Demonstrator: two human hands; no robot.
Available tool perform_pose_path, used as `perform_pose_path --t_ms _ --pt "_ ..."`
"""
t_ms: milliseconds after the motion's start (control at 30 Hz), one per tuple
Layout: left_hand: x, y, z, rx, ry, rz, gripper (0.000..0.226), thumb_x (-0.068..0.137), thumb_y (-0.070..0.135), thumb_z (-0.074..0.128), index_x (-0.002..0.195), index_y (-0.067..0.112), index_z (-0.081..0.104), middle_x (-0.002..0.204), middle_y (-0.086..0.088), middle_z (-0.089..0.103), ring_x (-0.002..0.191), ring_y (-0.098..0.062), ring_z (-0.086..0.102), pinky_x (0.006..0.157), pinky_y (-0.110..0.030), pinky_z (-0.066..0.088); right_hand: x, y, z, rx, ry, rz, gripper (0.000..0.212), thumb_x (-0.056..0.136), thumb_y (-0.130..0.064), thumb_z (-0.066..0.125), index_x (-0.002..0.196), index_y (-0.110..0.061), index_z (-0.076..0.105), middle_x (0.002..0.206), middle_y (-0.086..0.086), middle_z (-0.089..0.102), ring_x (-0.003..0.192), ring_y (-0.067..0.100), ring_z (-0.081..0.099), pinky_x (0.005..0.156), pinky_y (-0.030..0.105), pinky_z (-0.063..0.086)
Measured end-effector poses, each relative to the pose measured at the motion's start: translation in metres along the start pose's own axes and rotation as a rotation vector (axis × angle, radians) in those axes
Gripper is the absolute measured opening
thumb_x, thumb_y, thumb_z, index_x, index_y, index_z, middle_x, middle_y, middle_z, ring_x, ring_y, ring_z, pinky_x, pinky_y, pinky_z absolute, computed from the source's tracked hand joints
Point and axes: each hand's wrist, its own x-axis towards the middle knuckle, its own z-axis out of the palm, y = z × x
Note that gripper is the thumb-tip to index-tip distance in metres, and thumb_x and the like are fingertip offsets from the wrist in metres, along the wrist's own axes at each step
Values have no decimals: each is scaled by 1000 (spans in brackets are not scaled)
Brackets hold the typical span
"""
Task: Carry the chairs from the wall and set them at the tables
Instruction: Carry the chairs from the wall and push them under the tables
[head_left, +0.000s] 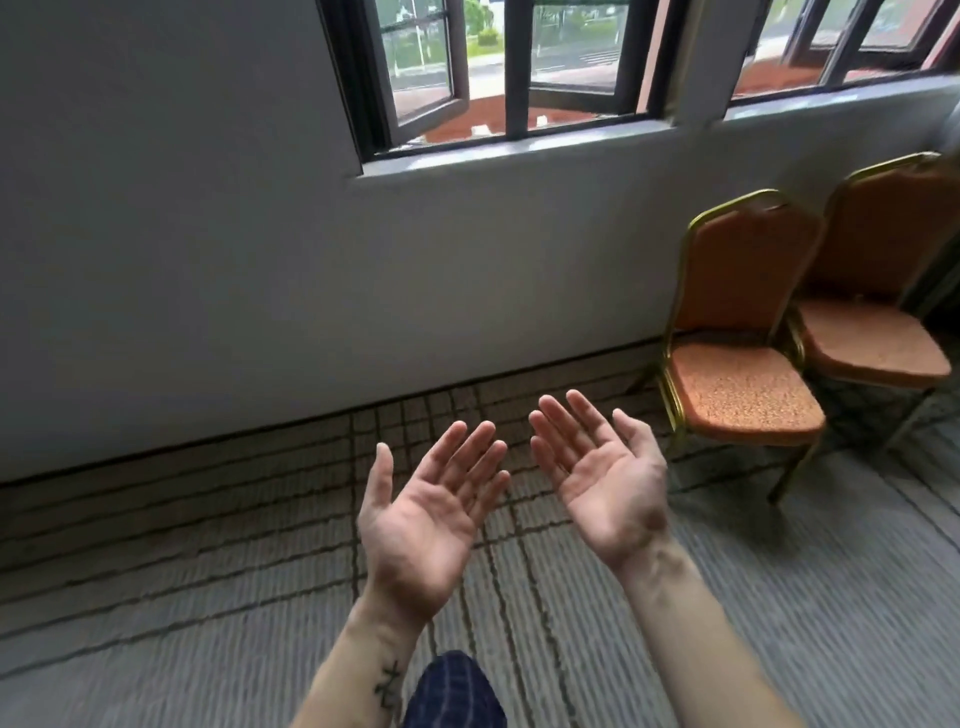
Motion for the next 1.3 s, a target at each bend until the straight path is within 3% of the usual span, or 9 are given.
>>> perform_pose_path --t_ms 167,367,633,833,1100,1300 --pt "139 20 5 -12 41 -56 80 97 67 39 144 2 53 146 -24 57 137 -40 54 121 -55 30 118 -22 15 7 65 2 54 101 -39 40 142 -7 54 134 20 66 118 33 67 103 44 48" --pt "324 54 39 -15 -55 -180 80 98 67 36 143 3 53 145 -24 57 136 -40 55 121 -55 30 267 -79 70 12 165 -146 56 101 -38 39 144 -5 52 132 21 67 116 34 69 105 45 48" --pt "494 90 102 77 -193 -295 80 100 67 32 146 4 51 145 -23 58 135 -39 56 120 -54 32 386 -152 113 64 219 -311 51 102 -36 39 141 -6 54 132 22 67 121 35 66 104 46 48" --pt "620 64 143 104 -188 -369 80 101 66 32 147 3 51 144 -22 59 134 -40 57 121 -54 30 494 -214 104 70 275 -303 51 103 -37 39 141 -5 54 132 22 67 121 36 66 102 46 49" --pt "787 5 234 162 -194 -407 79 100 65 35 145 2 52 143 -24 60 134 -41 57 121 -54 30 634 -351 93 139 265 -356 50 104 -35 39 140 -6 55 130 21 68 119 35 67 101 46 49" --pt "874 -31 285 196 -201 -484 79 100 64 36 146 2 51 143 -24 59 134 -42 56 122 -55 29 688 -426 83 192 305 -417 49 104 -35 38 139 -6 56 129 22 68 119 36 67 104 47 48"
